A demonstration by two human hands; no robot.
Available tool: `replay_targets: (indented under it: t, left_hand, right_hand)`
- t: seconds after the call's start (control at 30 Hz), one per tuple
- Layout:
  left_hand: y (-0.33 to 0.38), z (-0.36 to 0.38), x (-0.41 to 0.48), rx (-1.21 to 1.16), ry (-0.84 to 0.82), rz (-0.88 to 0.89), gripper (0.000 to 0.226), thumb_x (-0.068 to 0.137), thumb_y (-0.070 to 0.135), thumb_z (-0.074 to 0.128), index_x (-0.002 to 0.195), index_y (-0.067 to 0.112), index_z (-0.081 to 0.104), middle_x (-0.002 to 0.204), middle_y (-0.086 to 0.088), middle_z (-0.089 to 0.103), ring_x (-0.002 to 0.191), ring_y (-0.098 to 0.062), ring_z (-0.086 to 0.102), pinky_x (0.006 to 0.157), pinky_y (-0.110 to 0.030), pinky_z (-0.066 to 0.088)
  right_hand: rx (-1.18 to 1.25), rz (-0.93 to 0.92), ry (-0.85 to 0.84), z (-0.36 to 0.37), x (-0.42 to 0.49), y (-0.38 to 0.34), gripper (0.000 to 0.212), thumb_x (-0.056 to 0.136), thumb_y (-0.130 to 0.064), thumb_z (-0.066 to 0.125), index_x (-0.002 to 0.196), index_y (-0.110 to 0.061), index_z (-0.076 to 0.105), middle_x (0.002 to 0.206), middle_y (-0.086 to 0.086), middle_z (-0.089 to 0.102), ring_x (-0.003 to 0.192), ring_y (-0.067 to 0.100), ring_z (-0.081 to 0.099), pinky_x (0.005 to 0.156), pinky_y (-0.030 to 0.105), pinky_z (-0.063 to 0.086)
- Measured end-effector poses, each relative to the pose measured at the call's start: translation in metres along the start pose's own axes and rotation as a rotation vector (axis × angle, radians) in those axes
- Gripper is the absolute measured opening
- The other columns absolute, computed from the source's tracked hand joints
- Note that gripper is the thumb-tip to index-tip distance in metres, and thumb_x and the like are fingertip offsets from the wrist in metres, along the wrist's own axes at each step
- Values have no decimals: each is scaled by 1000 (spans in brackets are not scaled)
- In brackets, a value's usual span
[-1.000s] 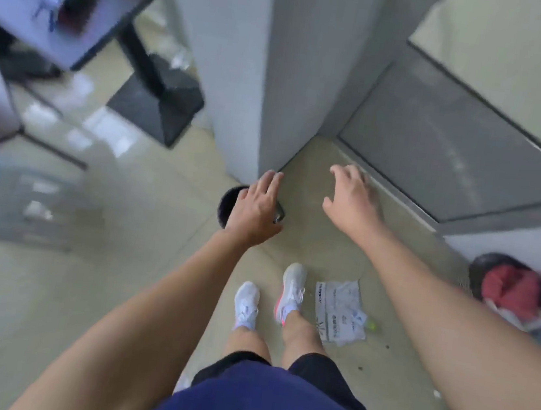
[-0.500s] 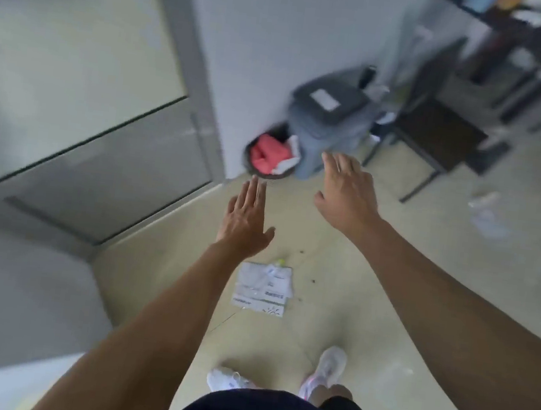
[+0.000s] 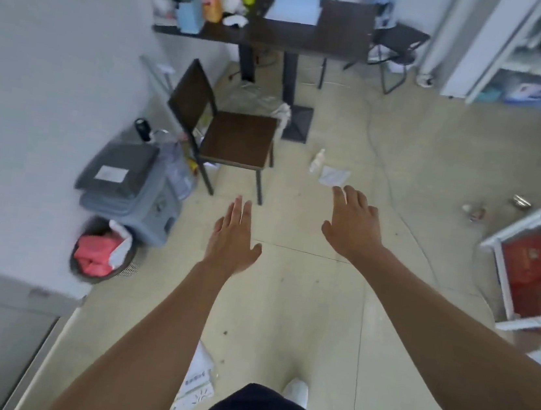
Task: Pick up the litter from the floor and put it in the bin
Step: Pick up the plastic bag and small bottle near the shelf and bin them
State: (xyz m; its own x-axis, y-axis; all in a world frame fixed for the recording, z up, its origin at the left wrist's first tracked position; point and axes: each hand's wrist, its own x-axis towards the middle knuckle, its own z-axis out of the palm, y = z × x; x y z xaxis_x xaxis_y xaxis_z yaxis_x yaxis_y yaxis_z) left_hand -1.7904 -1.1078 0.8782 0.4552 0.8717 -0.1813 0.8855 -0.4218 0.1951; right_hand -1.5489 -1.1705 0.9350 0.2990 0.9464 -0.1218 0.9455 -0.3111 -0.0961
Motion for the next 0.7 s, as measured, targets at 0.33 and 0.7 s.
replay_targets:
  t: [0.33,0.7]
  left_hand:
    - [124,12,200,10,-55,209,99,93,47,61,163,8,4,172,-14,-6,159,-31,9,123,-45,26]
    - [236,32,465,-16,-239,371,95,95,46,59,163,10,4,172,-13,-4,159,-31,10,123,-46,27]
  right_hand:
    - [66,221,-38,-13,119,152,72,94,-29,58,157,-15,25,162,8,27,148,29,27,111,46,35]
    - [138,492,-118,-10,324,294,73,95,-31,58,157,-15,24,163,10,25,150,31,24,114,48,32]
